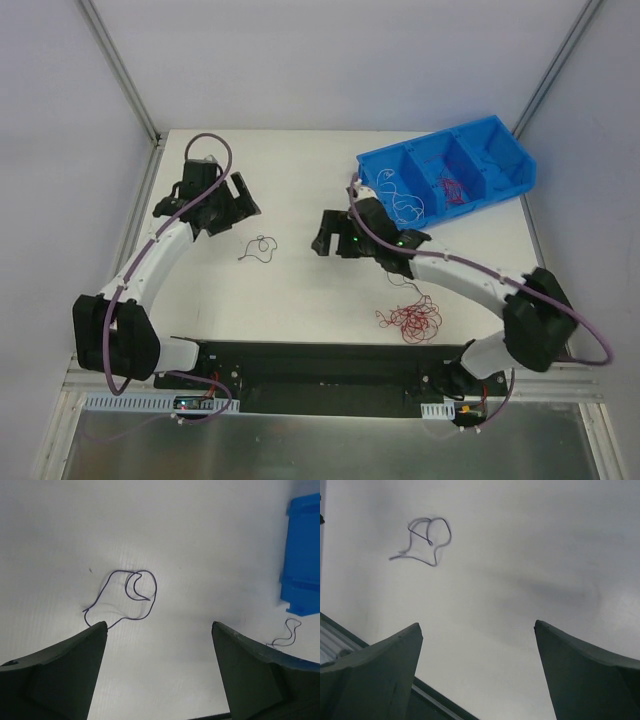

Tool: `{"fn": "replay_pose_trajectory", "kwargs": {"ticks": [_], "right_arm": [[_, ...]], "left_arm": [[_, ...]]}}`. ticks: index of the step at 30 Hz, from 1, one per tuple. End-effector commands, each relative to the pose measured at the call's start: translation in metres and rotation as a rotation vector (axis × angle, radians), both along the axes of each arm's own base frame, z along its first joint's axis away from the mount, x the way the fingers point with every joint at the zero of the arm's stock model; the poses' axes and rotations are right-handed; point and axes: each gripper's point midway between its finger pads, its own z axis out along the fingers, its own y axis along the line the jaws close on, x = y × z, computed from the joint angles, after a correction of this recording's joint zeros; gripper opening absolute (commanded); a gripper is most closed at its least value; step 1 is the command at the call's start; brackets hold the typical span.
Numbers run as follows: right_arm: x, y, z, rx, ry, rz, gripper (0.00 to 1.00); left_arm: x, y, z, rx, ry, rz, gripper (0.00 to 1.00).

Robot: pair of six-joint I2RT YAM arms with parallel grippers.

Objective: Untangle the cables

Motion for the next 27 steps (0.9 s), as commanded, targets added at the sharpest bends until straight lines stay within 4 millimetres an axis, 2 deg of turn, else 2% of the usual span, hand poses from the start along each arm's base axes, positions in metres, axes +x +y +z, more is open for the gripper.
{"fn": "replay_pose_trajectory", "kwargs": {"ticks": [1, 5, 7, 10, 13, 15, 20, 27], "right_arm": [[0.03, 0.079, 0.017, 0.256, 0.069, -0.121, 0.95], [0.047, 0.125, -0.003, 0.261, 0.081, -0.147, 0.91], [0.048, 0.14, -0.017, 0.243, 0.09, -0.154, 0.89], [0.048, 0.161, -0.032, 0.232, 0.082, -0.16, 0.83], [0.05, 0.179, -0.048, 0.226, 0.084, -0.173, 0.74], [0.052, 0.184, -0.064, 0.214, 0.096, -0.196, 0.72], [0.055, 0.193, -0.082, 0.196, 0.079, -0.233, 0.68], [0.069, 0.189, -0.105, 0.094, 0.064, -0.309, 0.65]], "left_arm": [[0.021, 0.019, 0.056, 0.011, -0.141, 0.14, 0.87], [0.021, 0.044, 0.093, 0.109, -0.275, 0.204, 0.9], [0.017, 0.052, 0.097, 0.141, -0.3, 0.218, 0.9], [0.011, 0.054, 0.087, 0.156, -0.308, 0.212, 0.89], [0.012, 0.044, 0.089, 0.128, -0.308, 0.162, 0.87], [0.012, 0.037, 0.09, 0.099, -0.305, 0.138, 0.86], [0.013, 0.024, 0.083, 0.048, -0.274, 0.094, 0.84], [0.012, 0.015, 0.082, 0.01, -0.257, 0.059, 0.82]]}}
